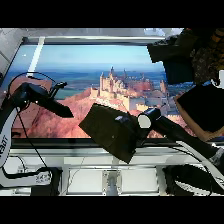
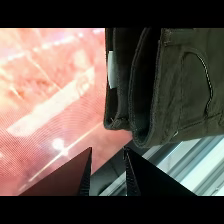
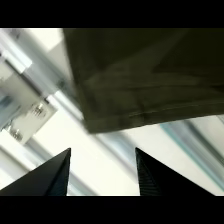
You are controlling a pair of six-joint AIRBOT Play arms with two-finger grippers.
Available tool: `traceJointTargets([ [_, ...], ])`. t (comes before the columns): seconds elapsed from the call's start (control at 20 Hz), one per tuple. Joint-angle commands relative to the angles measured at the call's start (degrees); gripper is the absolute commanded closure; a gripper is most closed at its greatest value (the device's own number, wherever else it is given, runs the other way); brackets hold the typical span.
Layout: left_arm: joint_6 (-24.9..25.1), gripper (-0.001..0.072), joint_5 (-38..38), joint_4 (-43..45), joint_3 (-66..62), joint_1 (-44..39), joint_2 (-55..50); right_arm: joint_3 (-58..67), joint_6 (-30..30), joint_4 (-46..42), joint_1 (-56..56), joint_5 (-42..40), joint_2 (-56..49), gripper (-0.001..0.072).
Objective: Fold the clothes and pants, and hang the long-sleeved shirts on hangers.
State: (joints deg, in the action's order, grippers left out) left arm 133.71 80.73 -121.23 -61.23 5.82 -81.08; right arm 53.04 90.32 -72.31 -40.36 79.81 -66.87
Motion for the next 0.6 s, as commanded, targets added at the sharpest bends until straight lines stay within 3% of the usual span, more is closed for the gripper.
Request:
traceJointTargets([
  [0.0, 0.02, 0.0485, -0.74, -1.79, -0.07, 0.52, 0.2, 1.11, 8.76, -5.42, 7.34, -8.74, 3.15, 0.0153],
  [0.05, 0.02, 0.0483, -1.22, -1.79, -0.07, 0.59, 0.22, 1.09, 8.59, -4.31, 10.97, -7.39, 3.67, 0.0142],
  [0.1, 0.02, 0.048, -1.86, -1.75, -0.07, 0.74, 0.22, 1.07, 8.33, -4.17, 13.97, -5.46, 3.65, 0.0065],
  [0.15, 0.0, 0.0478, -2.49, -1.79, -0.07, 0.81, 0.22, 0.59, 7.65, -3.96, 16.83, -4.79, 3.65, 0.0039],
  [0.3, -1.07, 0.0478, -4.15, -1.73, -0.07, 0.81, 0.22, -2.84, 7.72, -3.54, 22.27, -9.86, 3.15, 0.0039],
  [0.55, -8.31, 0.0477, -9.77, 6.32, -0.04, 0.81, 0.22, -7.85, 6.84, 1.97, 23.3, -17.73, -2.73, 0.0041],
])
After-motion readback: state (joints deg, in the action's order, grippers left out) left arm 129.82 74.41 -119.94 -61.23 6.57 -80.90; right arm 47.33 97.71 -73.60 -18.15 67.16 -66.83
